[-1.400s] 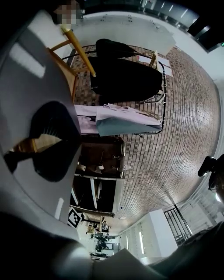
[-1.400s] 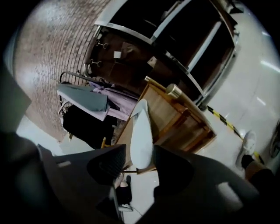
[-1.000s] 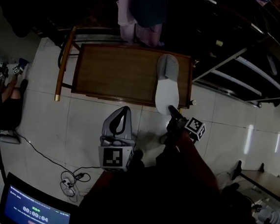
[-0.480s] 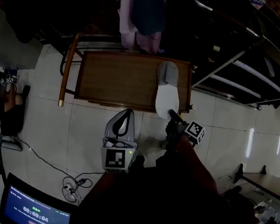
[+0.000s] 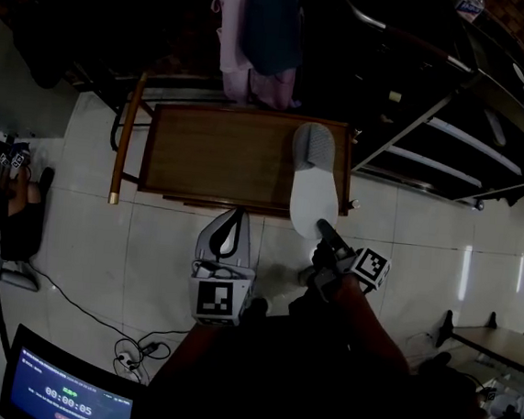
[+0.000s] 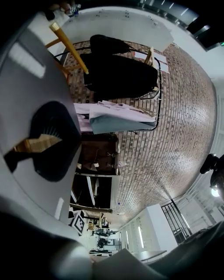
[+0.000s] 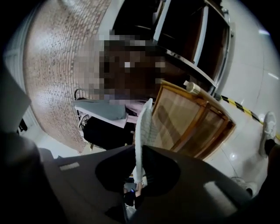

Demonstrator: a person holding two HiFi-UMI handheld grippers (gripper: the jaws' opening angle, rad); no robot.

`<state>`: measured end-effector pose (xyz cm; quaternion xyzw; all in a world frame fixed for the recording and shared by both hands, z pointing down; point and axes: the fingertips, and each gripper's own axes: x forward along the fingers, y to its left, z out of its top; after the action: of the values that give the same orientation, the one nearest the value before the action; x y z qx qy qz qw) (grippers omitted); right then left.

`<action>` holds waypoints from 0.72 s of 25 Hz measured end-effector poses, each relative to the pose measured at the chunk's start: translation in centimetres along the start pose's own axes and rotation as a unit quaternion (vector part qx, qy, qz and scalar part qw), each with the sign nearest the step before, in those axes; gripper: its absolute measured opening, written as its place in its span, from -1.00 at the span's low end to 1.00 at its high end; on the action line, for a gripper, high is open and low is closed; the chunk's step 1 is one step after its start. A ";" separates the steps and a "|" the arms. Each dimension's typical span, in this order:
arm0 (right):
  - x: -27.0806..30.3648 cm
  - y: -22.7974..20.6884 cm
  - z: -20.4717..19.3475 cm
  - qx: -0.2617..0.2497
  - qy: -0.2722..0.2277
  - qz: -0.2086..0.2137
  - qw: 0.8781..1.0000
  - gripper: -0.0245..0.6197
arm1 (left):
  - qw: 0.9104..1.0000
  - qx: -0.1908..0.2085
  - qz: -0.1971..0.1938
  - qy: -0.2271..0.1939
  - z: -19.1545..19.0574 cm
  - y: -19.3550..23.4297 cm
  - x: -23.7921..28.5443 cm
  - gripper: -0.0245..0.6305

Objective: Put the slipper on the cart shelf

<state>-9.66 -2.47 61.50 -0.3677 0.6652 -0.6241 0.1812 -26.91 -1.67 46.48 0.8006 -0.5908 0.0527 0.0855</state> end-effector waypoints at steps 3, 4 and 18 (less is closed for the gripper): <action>-1.0 2.1 0.2 -0.073 -0.006 -0.008 0.997 -0.81 | 1.000 -0.002 0.001 0.001 -0.5 0.3 -0.1 -0.88; -1.5 2.4 0.5 -0.117 -0.010 -0.026 0.993 -0.82 | 1.000 -0.002 0.000 -0.001 -0.5 0.3 0.0 -0.88; -6.7 16.9 4.0 -0.628 -0.174 -0.150 0.743 -0.82 | 0.999 -0.001 -0.008 -0.035 3.6 -1.0 -1.7 -0.88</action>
<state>-6.85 -1.34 43.12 -0.5955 0.7999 -0.0091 -0.0741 -26.55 -0.51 42.57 0.8067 -0.5869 0.0231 0.0658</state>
